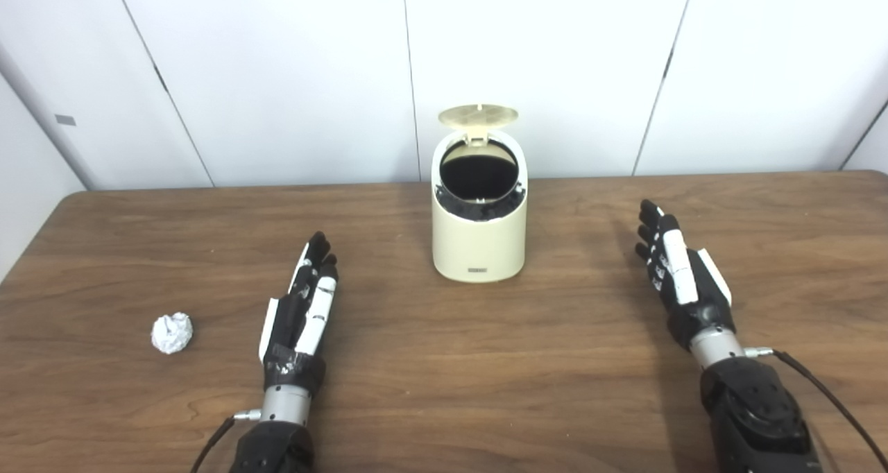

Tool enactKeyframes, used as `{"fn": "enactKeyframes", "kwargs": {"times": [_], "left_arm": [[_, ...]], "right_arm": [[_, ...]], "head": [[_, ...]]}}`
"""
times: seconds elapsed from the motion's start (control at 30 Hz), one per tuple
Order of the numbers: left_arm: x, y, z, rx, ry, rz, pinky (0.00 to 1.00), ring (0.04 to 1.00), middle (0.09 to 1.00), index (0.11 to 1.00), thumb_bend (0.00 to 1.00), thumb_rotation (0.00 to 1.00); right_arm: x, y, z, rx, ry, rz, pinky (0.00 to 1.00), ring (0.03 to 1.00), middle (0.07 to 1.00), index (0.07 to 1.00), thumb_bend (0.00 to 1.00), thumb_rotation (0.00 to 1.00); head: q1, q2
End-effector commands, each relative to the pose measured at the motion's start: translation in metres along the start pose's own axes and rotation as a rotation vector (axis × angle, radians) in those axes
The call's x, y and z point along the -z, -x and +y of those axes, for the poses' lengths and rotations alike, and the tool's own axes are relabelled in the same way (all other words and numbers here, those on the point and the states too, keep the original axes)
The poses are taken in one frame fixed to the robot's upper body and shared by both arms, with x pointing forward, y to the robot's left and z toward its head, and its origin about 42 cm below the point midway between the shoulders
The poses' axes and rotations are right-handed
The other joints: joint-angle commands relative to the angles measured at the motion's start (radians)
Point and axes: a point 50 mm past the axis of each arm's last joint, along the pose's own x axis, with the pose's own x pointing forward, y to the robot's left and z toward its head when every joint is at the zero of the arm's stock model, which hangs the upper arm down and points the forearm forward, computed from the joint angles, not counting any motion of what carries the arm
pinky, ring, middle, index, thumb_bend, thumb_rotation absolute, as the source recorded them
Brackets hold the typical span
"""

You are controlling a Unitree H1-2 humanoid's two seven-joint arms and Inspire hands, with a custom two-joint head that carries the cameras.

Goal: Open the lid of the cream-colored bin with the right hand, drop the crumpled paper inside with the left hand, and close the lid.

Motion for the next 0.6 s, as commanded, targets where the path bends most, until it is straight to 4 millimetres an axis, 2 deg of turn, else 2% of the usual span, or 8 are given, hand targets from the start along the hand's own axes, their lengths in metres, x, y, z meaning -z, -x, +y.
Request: {"fn": "enactKeyframes", "kwargs": {"times": [0.0, 0.2, 0.4, 0.57], "left_arm": [[0.009, 0.012, 0.016, -0.010, -0.024, 0.042, 1.00, 0.985, 0.990, 0.995, 0.29, 0.59], [0.008, 0.013, 0.016, -0.007, -0.036, 0.048, 1.00, 0.991, 0.995, 0.999, 0.29, 0.61], [0.008, 0.014, 0.013, -0.004, -0.026, 0.052, 1.00, 0.996, 0.995, 1.000, 0.30, 0.62], [0.008, 0.014, 0.009, -0.008, -0.026, 0.051, 1.00, 0.997, 0.997, 0.997, 0.31, 0.59]], "right_arm": [[-0.010, -0.001, -0.007, 0.023, 0.038, -0.075, 1.00, 0.986, 0.987, 0.967, 0.54, 1.00], [0.000, 0.008, -0.009, 0.040, 0.044, -0.083, 0.99, 0.967, 0.973, 0.959, 0.54, 1.00], [0.007, 0.012, -0.015, 0.047, 0.002, -0.086, 1.00, 0.985, 0.985, 0.967, 0.56, 1.00], [0.018, 0.011, -0.031, 0.060, -0.007, -0.078, 1.00, 0.990, 0.985, 0.961, 0.55, 1.00]], "head": [[0.001, 0.001], [0.004, 0.001], [0.052, -0.001], [0.107, -0.009]]}}
